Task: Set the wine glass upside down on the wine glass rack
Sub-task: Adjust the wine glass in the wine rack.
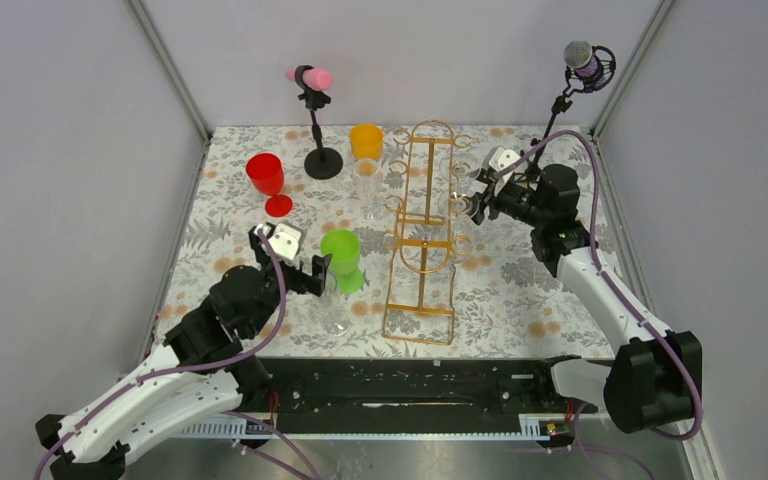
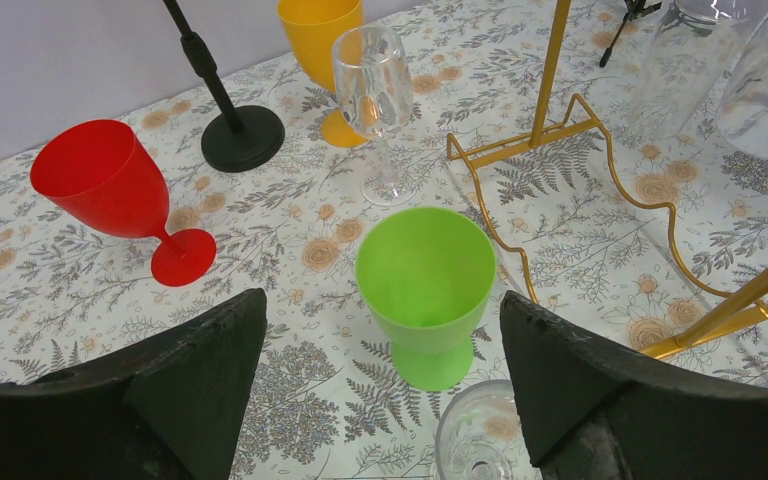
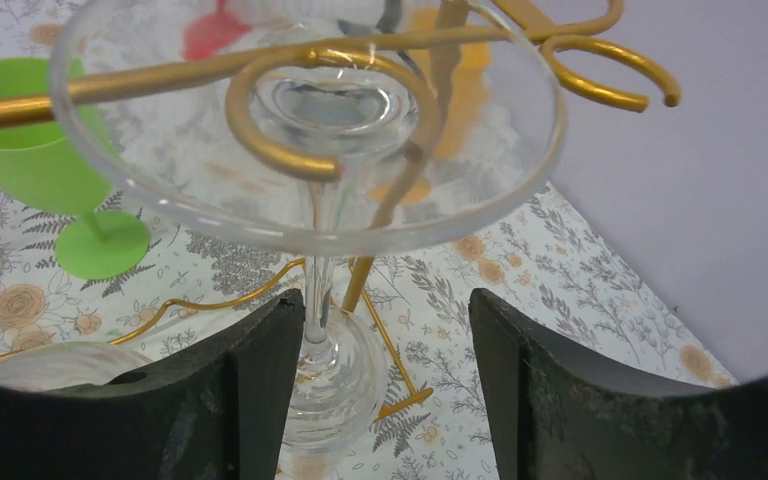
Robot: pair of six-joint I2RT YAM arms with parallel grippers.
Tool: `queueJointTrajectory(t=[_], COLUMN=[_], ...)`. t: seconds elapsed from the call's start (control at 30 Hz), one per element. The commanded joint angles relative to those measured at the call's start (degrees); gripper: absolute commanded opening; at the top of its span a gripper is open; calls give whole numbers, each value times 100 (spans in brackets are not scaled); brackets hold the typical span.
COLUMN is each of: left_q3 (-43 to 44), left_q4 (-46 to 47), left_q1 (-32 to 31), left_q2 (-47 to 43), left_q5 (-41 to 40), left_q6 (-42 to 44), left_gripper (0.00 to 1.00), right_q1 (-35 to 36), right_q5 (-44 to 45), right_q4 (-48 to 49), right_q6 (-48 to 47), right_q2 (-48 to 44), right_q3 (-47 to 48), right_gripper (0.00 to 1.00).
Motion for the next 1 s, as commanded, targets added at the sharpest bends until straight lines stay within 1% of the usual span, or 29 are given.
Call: queueJointTrajectory(t=[0.0,0.37,0.57,0.73,0.83,0.9,0.97], left_q3=[-43,-51,-41,-10,130,301,531], left_q4=[341,343,328,298,233,132,-95], left_q1=[28,29,28,25,29,30,31], left_q2=[30,52,27,6,47,107,194], left_q5=[-91,-98,-120,-137,-129,-115,-92], left_q6=[89,79,55,9,-8,-42,-146], left_gripper=[87,87,87,87,87,87,87], right_q1=[-50,-272,-318,-320,-317,-318,-318], right_q5=[354,515,941,1674,2114,2761,3594], right_q4=[466,570,614,690,340,37,-258], right_q6=[241,431,657,1030,1349,1821,2477], right_q2=[-409,-989,-1560,-2153,-2592,-2871,-3185], right_q3=[-147,-581,-926,-1220,-1274,-1275,-1301], right_gripper=[70,70,70,70,70,71,74])
